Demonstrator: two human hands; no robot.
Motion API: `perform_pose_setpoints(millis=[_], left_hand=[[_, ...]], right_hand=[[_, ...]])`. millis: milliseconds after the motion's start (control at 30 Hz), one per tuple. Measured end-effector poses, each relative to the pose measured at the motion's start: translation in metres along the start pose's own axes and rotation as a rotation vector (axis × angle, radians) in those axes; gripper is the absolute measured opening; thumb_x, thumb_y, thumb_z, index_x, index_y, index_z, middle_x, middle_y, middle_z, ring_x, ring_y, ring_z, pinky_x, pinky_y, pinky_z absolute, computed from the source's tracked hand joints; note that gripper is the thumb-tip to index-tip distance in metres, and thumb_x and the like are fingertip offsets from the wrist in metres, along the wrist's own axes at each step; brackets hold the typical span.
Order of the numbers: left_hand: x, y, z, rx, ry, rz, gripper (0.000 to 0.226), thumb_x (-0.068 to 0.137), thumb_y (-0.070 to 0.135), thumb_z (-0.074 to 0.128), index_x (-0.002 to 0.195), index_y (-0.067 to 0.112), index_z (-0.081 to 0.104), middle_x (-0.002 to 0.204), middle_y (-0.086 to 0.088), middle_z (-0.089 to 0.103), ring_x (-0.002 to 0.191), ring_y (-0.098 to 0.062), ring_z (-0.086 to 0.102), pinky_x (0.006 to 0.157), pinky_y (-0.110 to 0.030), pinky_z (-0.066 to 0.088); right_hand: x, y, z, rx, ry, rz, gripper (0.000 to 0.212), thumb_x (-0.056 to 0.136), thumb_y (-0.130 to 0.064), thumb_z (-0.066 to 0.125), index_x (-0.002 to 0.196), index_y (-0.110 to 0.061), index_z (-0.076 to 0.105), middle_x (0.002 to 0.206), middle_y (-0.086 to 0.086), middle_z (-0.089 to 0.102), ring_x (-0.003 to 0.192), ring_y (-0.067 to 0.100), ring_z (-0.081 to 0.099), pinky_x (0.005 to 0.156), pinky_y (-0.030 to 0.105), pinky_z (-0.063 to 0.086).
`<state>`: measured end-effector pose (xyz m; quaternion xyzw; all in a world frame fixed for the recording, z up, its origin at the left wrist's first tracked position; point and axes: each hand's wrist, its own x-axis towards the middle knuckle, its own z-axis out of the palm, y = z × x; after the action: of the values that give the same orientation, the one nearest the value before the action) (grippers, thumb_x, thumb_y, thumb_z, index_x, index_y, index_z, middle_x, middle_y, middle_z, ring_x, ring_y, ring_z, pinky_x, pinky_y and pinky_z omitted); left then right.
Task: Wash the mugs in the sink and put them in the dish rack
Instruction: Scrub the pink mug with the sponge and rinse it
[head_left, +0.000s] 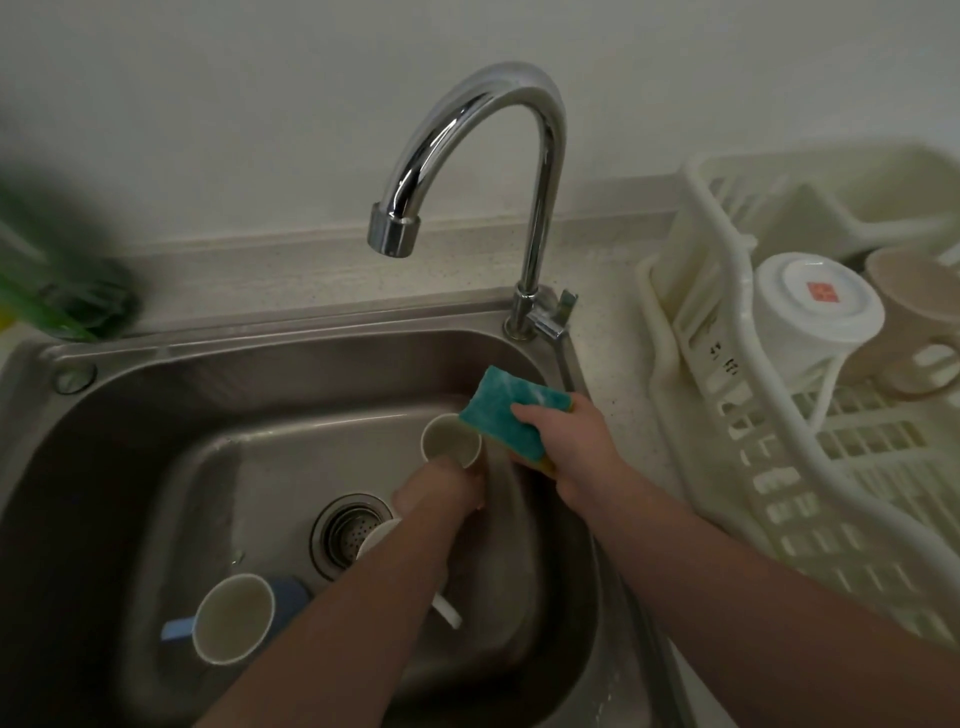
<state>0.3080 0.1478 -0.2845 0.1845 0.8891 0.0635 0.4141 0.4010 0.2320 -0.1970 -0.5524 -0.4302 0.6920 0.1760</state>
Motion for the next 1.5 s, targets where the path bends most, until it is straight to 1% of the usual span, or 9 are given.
perform_pose_setpoints(millis=[267,433,533,633,733,900,1000,1167,1500], left_hand=[[0.011,-0.023,-0.010,-0.134,0.037,0.046,0.051,0.093,0.052,0.049,0.115,0.008,0.063,0.114,-0.015,0.065,0.106,-0.029,0.061,0.076,-0.029,0.042],[0.013,-0.034,-0.029,-0.691,0.043,0.104,0.034,0.103,0.031,0.039,0.125,0.011,0.054,0.118,-0.012,0.061,0.100,-0.024,0.057,0.082,-0.034,0.046],[0.009,-0.035,-0.039,-0.937,-0.050,0.088,0.017,0.104,0.025,0.039,0.117,0.022,0.050,0.095,0.000,0.058,0.081,-0.012,0.054,0.085,-0.042,0.050],[0.009,-0.039,-0.044,-1.011,-0.020,0.113,0.018,0.102,0.012,0.043,0.114,0.011,0.056,0.094,-0.009,0.063,0.078,-0.019,0.060,0.074,-0.038,0.053],[0.008,-0.051,-0.056,-0.833,0.055,0.220,0.023,0.099,0.016,0.051,0.119,0.009,0.058,0.119,-0.020,0.063,0.107,-0.036,0.060,0.092,-0.043,0.051],[-0.023,-0.061,-0.108,-0.421,0.209,0.603,0.044,0.094,0.026,0.058,0.136,0.020,0.051,0.120,0.004,0.054,0.110,-0.013,0.051,0.092,-0.026,0.041],[-0.037,-0.066,-0.147,-0.035,0.352,0.587,0.049,0.097,0.026,0.051,0.142,0.011,0.044,0.140,-0.010,0.048,0.127,-0.025,0.045,0.100,-0.030,0.035],[-0.071,-0.072,-0.192,0.618,0.298,0.506,0.052,0.096,0.014,0.051,0.145,0.011,0.035,0.146,-0.010,0.040,0.133,-0.023,0.040,0.104,-0.028,0.035],[-0.120,-0.113,-0.234,1.088,0.465,0.522,0.028,0.087,0.011,0.054,0.113,0.014,0.062,0.119,-0.012,0.057,0.111,-0.027,0.053,0.087,-0.037,0.049]], right_hand=[[-0.002,0.007,-0.002,-0.023,0.026,0.011,0.036,0.081,-0.016,0.073,0.109,-0.019,0.051,0.098,0.001,0.061,0.093,0.021,0.063,0.086,0.044,0.056],[-0.003,0.008,0.004,-0.032,0.029,0.017,0.042,0.082,-0.017,0.072,0.118,-0.020,0.051,0.103,0.001,0.060,0.097,0.022,0.062,0.087,0.044,0.055],[-0.005,0.008,0.010,-0.017,0.004,0.029,0.031,0.084,-0.014,0.070,0.106,-0.023,0.050,0.093,-0.003,0.058,0.087,0.018,0.062,0.075,0.039,0.058],[-0.006,0.005,0.014,-0.017,-0.019,0.004,0.026,0.085,-0.013,0.068,0.087,-0.028,0.047,0.089,-0.004,0.056,0.081,0.016,0.060,0.068,0.037,0.057],[-0.010,-0.003,0.021,-0.030,0.003,-0.048,0.025,0.085,-0.015,0.068,0.091,-0.028,0.049,0.092,-0.003,0.057,0.084,0.015,0.059,0.072,0.038,0.058],[-0.021,-0.021,0.034,-0.081,-0.020,-0.096,0.023,0.085,-0.015,0.068,0.091,-0.026,0.050,0.093,-0.002,0.057,0.090,0.019,0.060,0.075,0.038,0.056],[-0.033,-0.033,0.047,-0.147,-0.045,-0.134,0.022,0.084,-0.015,0.069,0.094,-0.024,0.052,0.096,0.000,0.060,0.094,0.021,0.061,0.080,0.039,0.055],[-0.055,-0.049,0.070,-0.146,-0.112,-0.146,0.024,0.080,-0.008,0.073,0.093,-0.019,0.055,0.105,0.011,0.064,0.097,0.028,0.063,0.087,0.049,0.054],[-0.092,-0.061,0.103,-0.220,-0.209,-0.212,0.024,0.080,-0.005,0.072,0.083,-0.020,0.053,0.093,0.007,0.062,0.095,0.027,0.063,0.086,0.044,0.054]])
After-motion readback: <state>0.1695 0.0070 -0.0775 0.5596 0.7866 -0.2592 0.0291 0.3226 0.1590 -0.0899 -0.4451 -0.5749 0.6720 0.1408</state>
